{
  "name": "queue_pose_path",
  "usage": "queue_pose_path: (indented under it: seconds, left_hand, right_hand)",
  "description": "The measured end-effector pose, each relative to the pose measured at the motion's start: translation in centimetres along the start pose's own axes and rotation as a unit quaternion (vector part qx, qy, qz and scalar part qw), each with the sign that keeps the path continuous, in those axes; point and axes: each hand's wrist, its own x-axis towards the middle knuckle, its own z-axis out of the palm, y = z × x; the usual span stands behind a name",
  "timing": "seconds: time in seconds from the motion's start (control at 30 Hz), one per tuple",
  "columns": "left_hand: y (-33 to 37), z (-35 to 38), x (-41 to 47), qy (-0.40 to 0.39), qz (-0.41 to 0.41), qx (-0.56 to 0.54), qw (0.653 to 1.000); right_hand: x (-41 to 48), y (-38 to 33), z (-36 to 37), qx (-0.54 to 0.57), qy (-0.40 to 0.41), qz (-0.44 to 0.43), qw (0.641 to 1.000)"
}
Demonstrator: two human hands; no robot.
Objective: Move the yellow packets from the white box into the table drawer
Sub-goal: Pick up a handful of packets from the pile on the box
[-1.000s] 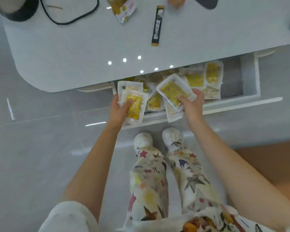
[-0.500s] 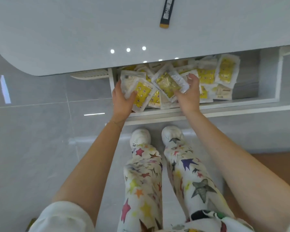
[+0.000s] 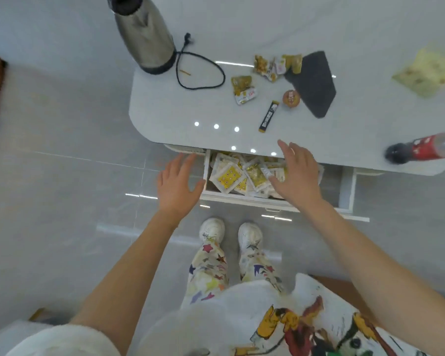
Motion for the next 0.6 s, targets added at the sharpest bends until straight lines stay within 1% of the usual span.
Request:
queue_pose_path:
  seconds: [0.1, 0.2, 0.3, 0.37, 0.43, 0.53, 0.6]
  left_hand:
    - [0.2, -5.7, -3.0, 0.044, -0.060, 0.005, 0.997]
    - [-0.1, -10.2, -6.2, 0.078, -0.113, -0.005, 0.991]
    - [-2.0, -13.4, -10.0, 0.095, -0.156, 0.001, 0.983]
    - [-4.1, -15.2, -13.0, 0.112, -0.193, -0.016, 0.975]
    - [-6.4, -16.5, -16.6, 0.136, -0.240, -0.036, 0.960]
    - [-9.8, -18.4, -22.0, 0.167, -0.326, -0.055, 0.929]
    - [-12.0, -19.7, -25.1, 0.191, -0.360, -0.060, 0.911]
  right_hand:
    - [-1.4, -5.0, -4.3, -0.034, -0.007, -0.068, 0.997]
    - [-2.7, -10.8, -7.0, -0.054, -0.007, -0.144, 0.988]
    - [-4.0, -16.9, -8.5, -0.075, -0.015, -0.219, 0.973]
    - [-4.9, -21.1, -9.0, -0.089, -0.015, -0.271, 0.958]
    - [-6.0, -25.3, -9.1, -0.110, -0.027, -0.313, 0.943]
    - [-8.2, -31.7, -8.2, -0.130, -0.047, -0.369, 0.919]
    - [-9.9, -35.6, -7.2, -0.142, -0.053, -0.407, 0.901]
